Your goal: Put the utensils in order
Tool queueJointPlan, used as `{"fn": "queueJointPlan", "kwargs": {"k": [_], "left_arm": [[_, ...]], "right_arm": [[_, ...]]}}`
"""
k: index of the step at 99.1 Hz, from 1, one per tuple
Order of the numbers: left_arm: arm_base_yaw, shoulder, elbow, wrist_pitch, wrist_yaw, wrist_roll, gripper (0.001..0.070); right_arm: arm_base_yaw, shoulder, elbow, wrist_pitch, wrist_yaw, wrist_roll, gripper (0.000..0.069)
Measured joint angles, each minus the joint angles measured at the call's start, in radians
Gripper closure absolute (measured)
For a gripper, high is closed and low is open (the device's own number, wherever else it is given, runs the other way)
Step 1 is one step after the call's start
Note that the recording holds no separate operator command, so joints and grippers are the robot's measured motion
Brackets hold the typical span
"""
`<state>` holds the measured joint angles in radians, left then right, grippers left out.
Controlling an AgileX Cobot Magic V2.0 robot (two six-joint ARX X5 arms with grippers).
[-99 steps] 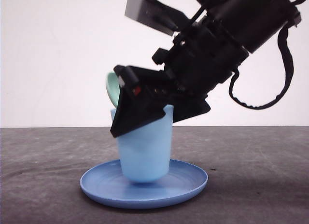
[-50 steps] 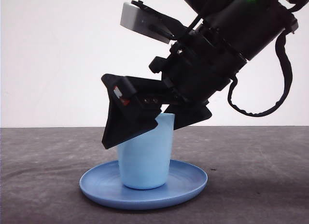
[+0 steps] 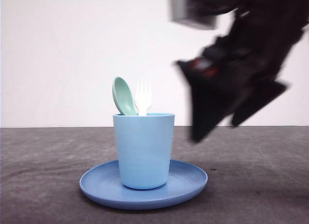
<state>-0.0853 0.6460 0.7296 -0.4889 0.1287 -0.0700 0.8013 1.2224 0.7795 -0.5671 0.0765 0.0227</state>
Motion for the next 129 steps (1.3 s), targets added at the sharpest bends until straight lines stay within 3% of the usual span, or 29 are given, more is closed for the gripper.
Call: {"fn": "queueJointPlan", "kwargs": {"k": [9, 21, 52, 102, 107, 119, 125, 129], "left_arm": [[0.000, 0.000, 0.000, 0.000, 0.000, 0.000, 0.0393], [0.000, 0.000, 0.000, 0.000, 0.000, 0.000, 0.0393], [0.000, 0.000, 0.000, 0.000, 0.000, 0.000, 0.0393], [0.000, 0.000, 0.000, -0.040, 0.000, 0.000, 0.0395], [0.000, 0.000, 0.000, -0.048, 0.000, 0.000, 0.0419], [0.000, 0.000, 0.000, -0.072, 0.000, 0.000, 0.0627], [0.000, 0.000, 0.000, -0.079, 0.000, 0.000, 0.0668], [0.000, 0.000, 0.000, -0.083, 0.000, 0.000, 0.0677]], "right_arm": [[-0.091, -0.069, 0.023, -0.097, 0.002, 0.004, 0.0011], [-0.233, -0.172, 0.029, -0.121, -0.010, 0.016, 0.0011], [-0.594, -0.371, 0.030, -0.213, -0.200, 0.090, 0.0011], [-0.631, -0.420, 0.030, -0.257, -0.153, 0.091, 0.0015], [-0.631, -0.420, 0.030, -0.259, -0.154, 0.091, 0.0077], [-0.631, -0.420, 0.030, -0.270, -0.153, 0.090, 0.0433], [-0.631, -0.420, 0.030, -0.270, -0.153, 0.090, 0.0585], [-0.631, -0.420, 0.030, -0.270, -0.152, 0.090, 0.0630]]}}
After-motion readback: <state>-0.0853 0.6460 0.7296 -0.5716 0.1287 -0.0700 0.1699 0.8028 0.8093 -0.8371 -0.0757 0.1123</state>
